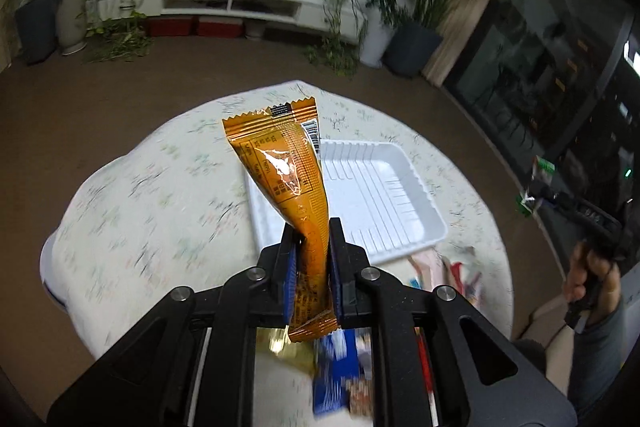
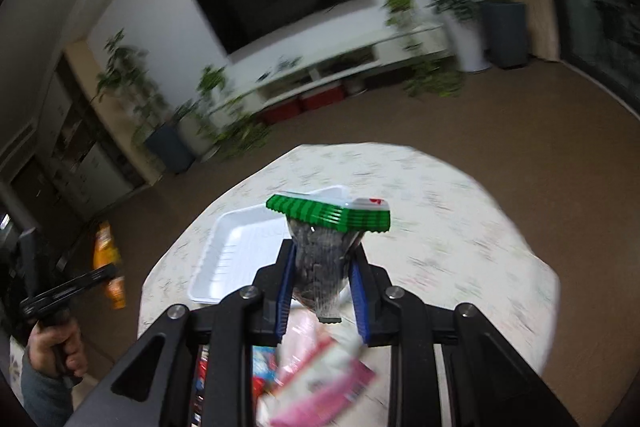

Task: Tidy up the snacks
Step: 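Carry both packets into the white tray and open both tools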

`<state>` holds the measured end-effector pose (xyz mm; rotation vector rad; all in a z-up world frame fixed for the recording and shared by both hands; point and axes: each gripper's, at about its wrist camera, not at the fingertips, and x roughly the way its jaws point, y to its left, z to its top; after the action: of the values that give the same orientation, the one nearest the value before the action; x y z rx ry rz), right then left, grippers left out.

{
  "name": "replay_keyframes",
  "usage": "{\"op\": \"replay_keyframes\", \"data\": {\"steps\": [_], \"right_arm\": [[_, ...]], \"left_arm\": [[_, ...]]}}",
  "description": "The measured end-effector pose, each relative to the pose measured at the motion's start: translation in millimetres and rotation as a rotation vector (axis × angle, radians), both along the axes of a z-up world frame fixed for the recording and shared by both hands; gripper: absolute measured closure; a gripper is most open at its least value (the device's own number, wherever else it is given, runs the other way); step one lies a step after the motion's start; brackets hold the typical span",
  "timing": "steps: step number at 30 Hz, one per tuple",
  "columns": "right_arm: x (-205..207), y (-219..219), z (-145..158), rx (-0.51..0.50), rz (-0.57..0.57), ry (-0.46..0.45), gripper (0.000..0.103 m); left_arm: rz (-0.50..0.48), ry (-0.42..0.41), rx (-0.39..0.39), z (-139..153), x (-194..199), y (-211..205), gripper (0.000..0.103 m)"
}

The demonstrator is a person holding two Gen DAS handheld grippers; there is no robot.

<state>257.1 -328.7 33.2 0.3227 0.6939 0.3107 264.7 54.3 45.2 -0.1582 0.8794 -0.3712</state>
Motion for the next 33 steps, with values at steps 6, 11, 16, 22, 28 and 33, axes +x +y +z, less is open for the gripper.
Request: {"op": "replay_keyframes", "data": {"steps": [6,11,16,22,28,33], "right_arm": [[82,78,-39,-0.076,0.192,0.177,0.076],[119,105,-83,-0.146,0.234,0.29,0.076],[129,110,-112,-0.176,0.252,0.36,0.076],[134,107,-127,-0.199,0.235,0.413,0.075],[130,116,-134,-0.228,0.227,0.412,0.062],[131,116,-133,-0.224,0.218,0.404,0.057]], "left_arm": [[-0.084,0.09,0.114,-33,66,-58,0.091],[-0.078,0.175,0.168,-78,100,-88,0.091],[-0.078,0.253,0.21,-120,115,-98,0.091],[-0.073,0.305,0.254,-146,116,-104,0.09],[-0.076,0.296,0.275,-148,116,-111,0.088],[-0.074,0.28,0.277,-147,115,-114,0.082]]}}
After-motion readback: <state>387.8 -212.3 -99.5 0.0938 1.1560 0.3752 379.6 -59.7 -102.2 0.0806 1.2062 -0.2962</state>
